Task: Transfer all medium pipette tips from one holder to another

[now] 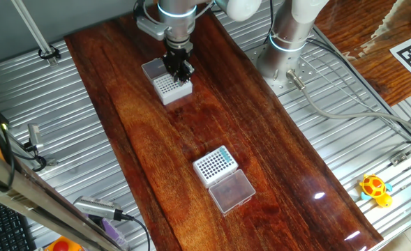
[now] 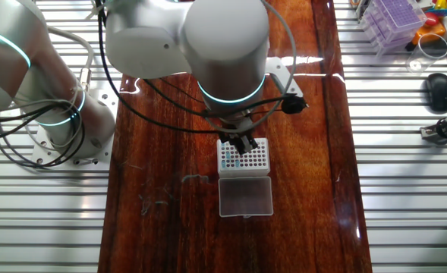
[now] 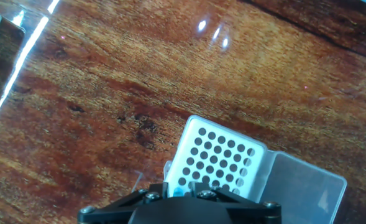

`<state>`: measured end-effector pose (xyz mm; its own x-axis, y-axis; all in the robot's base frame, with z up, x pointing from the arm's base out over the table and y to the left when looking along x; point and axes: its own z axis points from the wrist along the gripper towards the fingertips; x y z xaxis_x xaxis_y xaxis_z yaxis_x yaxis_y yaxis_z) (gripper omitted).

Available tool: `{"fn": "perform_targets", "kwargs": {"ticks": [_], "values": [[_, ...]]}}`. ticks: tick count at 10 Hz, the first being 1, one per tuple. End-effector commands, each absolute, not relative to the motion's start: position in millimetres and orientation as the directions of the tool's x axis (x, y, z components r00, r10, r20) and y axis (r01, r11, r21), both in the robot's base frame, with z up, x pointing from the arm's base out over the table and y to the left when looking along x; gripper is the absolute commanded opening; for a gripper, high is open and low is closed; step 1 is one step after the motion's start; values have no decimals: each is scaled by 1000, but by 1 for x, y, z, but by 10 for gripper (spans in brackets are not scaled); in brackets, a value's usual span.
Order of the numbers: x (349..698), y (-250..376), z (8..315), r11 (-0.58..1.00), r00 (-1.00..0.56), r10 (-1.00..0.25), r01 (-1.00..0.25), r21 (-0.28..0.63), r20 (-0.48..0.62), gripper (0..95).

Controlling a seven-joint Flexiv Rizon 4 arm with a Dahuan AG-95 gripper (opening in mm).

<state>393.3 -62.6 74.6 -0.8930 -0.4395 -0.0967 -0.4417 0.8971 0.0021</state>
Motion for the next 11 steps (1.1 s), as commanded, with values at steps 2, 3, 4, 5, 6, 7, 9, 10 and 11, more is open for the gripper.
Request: {"fn": "perform_targets", "kwargs": {"ticks": [2, 3, 4, 5, 6, 7, 9, 10, 11], "values": [[395, -63, 82, 895, -892, -443, -446, 16, -89, 0], [395, -64, 89, 893, -890, -447, -450, 17, -84, 0], [396, -64, 98, 889, -887, -455, -457, 10, -79, 0], [396, -64, 107, 889, -887, -456, -458, 10, -78, 0], [396, -64, 112, 889, -887, -455, -457, 11, -78, 0], [398, -64, 123, 889, -887, -456, -458, 12, -77, 0], [401, -61, 143, 890, -889, -452, -455, 20, -68, 0], [402, -59, 152, 891, -890, -450, -452, 26, -71, 0], [407, -55, 159, 892, -891, -448, -450, 27, -72, 0]]}}
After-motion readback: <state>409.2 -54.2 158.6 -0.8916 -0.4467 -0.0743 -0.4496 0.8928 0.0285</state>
